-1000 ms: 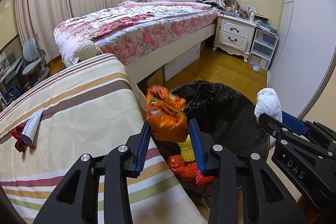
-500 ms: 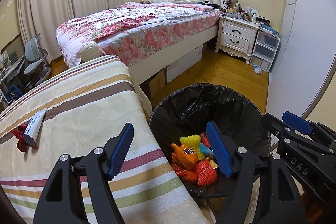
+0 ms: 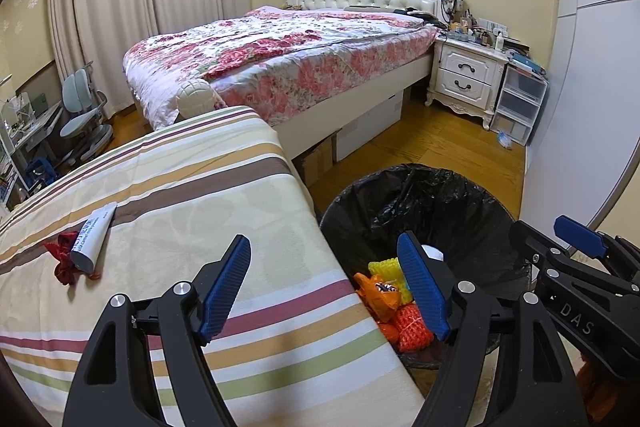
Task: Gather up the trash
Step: 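Move both tools back over the bed toward the red cloth and tube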
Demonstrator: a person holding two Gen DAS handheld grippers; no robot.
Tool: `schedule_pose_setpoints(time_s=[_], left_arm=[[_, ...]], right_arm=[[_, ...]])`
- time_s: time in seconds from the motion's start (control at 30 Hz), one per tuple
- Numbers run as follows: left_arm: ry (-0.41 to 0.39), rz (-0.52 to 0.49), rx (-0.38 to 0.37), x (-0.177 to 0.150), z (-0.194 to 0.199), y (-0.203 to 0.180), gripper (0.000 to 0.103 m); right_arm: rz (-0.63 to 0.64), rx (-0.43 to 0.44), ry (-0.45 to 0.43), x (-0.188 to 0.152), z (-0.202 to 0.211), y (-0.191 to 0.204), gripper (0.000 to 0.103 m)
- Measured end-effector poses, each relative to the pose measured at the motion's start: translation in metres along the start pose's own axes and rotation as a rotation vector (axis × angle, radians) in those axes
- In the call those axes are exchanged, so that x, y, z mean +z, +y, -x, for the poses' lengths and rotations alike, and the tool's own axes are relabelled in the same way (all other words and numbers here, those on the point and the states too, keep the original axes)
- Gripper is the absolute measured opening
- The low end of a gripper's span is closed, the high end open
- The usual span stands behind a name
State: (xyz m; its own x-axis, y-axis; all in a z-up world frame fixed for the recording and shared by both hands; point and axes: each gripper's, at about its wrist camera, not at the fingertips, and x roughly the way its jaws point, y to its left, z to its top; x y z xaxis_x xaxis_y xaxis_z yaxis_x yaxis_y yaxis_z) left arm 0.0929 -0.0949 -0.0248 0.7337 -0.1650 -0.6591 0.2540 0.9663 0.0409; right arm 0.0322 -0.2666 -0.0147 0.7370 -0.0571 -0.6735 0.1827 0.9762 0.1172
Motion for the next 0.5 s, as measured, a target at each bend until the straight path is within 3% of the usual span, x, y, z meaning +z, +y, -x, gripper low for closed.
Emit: schedule_pose_setpoints(time_s=[0.5], left_arm=[[0.009, 0.064, 0.064, -0.012, 0.009, 0.047, 0.074]], right_arm=[[0.063, 0.055, 0.019, -0.004, -0.001, 0.043, 0.064]])
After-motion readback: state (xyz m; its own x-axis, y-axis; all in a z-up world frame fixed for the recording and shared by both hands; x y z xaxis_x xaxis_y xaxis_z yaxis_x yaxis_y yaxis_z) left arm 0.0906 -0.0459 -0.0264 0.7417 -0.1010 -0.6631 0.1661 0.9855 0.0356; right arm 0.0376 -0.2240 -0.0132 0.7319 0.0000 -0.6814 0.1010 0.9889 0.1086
